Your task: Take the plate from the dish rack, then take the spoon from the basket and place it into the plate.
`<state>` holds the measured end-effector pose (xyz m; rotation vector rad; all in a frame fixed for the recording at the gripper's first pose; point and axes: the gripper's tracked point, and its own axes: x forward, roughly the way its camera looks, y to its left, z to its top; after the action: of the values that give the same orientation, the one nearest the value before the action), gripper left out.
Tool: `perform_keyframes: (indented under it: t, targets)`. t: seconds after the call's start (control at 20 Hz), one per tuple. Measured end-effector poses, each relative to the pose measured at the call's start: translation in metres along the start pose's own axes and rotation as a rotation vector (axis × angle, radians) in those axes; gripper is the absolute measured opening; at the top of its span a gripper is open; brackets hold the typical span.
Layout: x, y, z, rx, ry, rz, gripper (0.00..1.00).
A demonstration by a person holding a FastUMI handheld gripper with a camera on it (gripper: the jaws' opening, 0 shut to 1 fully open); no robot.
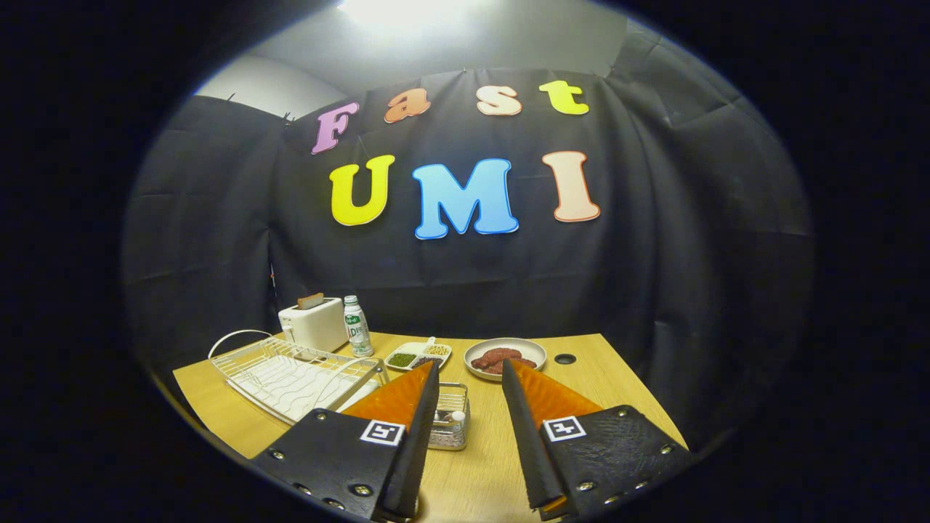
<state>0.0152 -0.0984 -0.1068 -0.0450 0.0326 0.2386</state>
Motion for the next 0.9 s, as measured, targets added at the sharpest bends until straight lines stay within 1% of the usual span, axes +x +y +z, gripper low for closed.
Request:
perform_keyframes:
  t: [0.2,0.35,0.45,0.65,0.85,0.9]
  targets:
    - [0.021,0.014,-0.020,-0.033,-0.022,0.009,0.55]
    - [0.041,0.018,-0.028,-0.098,-0.056,0.015,0.55]
    - [0.055,0.020,-0.036,-0.092,-0.059,0.010,0.55]
    - [0.074,0.008,-0.051,-0.062,-0.047,-0.032,0.55]
    - [0.093,0.005,-0.063,-0.049,-0.048,-0.055,0.55]
    - [0.099,0.006,-0.067,-0.048,-0.045,-0.063,0.50]
